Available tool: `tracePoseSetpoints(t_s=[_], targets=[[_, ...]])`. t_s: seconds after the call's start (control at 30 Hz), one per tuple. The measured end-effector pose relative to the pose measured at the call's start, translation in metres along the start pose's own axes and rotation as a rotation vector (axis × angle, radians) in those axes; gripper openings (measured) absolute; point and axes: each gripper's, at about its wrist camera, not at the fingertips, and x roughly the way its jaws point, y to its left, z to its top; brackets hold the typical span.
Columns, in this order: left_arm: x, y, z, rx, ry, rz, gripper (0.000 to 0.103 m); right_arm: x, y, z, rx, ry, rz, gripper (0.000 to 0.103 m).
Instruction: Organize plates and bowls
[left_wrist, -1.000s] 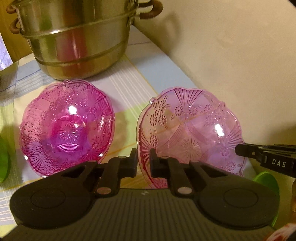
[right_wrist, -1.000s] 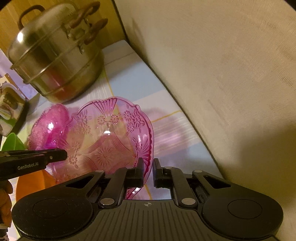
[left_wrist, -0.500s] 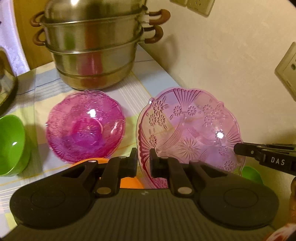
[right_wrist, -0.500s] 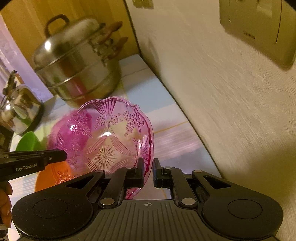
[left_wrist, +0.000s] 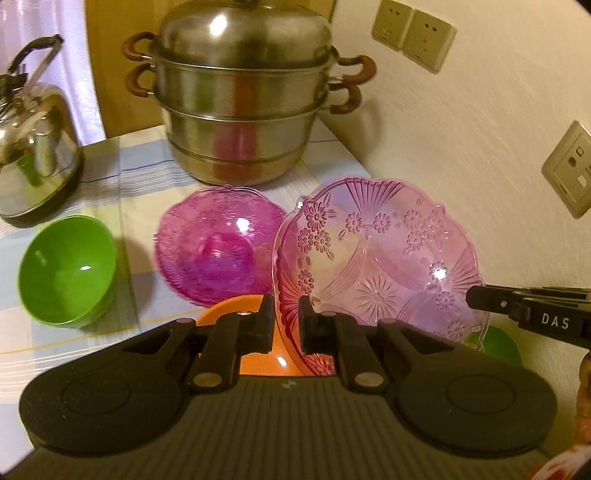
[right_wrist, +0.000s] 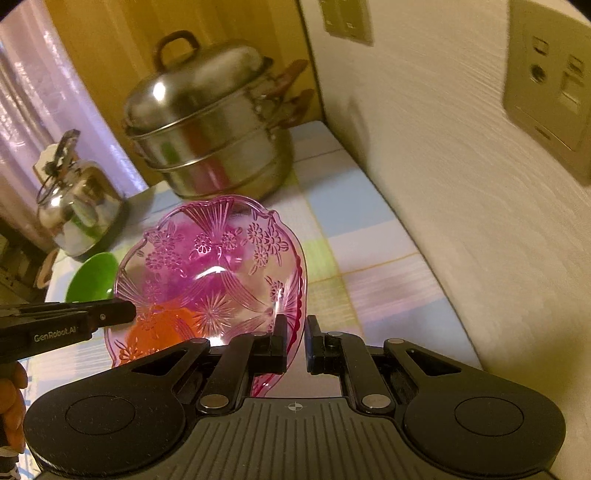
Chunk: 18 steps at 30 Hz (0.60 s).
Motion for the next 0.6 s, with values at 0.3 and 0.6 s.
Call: tracePoseSetpoints(t_s=[0.3, 0.6], targets=[[-0.015, 0.036, 0.001, -0.042, -0.012, 0.029, 0.011, 0.010, 0.037, 0.005, -0.052, 0.007, 0.034, 0.009], [-0.014, 0.066, 0.000, -0.075, -0.012, 0.056, 0.011, 0.031, 0.063, 0.010, -0.086, 0.025, 0.053, 0.009]])
